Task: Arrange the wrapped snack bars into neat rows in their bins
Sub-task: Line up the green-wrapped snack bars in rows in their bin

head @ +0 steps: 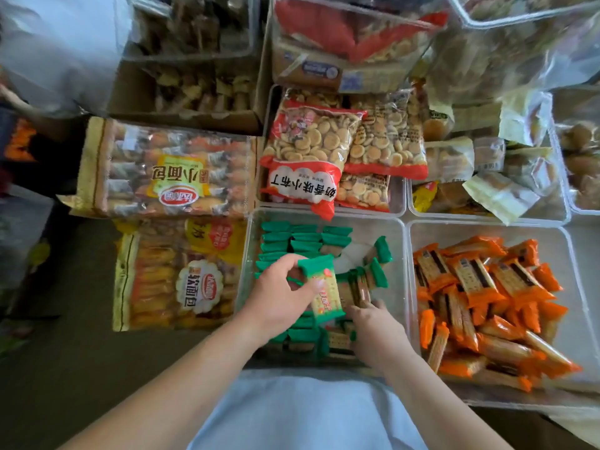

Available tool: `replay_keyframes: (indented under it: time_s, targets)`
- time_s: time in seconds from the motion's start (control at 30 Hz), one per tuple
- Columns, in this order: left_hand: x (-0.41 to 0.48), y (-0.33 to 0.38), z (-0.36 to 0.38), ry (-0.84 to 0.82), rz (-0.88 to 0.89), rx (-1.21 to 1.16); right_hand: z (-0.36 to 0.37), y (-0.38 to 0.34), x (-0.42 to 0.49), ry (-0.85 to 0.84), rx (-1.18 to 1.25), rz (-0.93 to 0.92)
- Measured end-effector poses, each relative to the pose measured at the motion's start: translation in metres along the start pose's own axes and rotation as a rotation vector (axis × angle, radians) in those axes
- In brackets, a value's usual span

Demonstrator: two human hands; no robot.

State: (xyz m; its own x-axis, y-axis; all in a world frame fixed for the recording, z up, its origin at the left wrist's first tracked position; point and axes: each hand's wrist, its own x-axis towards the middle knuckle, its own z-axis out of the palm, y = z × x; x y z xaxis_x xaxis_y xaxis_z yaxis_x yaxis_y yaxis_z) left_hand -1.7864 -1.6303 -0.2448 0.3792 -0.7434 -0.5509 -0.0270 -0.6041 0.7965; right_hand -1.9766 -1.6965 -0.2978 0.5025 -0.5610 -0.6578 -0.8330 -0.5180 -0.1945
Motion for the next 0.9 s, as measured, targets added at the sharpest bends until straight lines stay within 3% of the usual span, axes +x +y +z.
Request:
replay_keyframes:
  time_s: [0.2,0.37,0.53,0.67,0.9]
  targets:
    - [-0.006,0.011,-0.035,-0.069,0.063,-0.018,-0.031,-0.007,-0.009,0.124,0.207,0.123]
    - [-0.010,0.009,-0.046,-0.074,0.079,-0.107,-0.074,-0.016,-0.040,0.278,0.732,0.115]
    - [-0.015,0.013,-0.050,-0.089,0.110,-0.126,-0.090,-0.026,-0.059,0.257,1.127,0.179]
    - [-0.018,0.011,-0.052,-0.116,0.135,-0.087,-0.094,-0.029,-0.062,0.229,1.265,0.213]
    - [-0.029,0.016,-0.038,-0.244,0.258,0.068,-0.097,-0.041,-0.066,0.237,1.272,0.118]
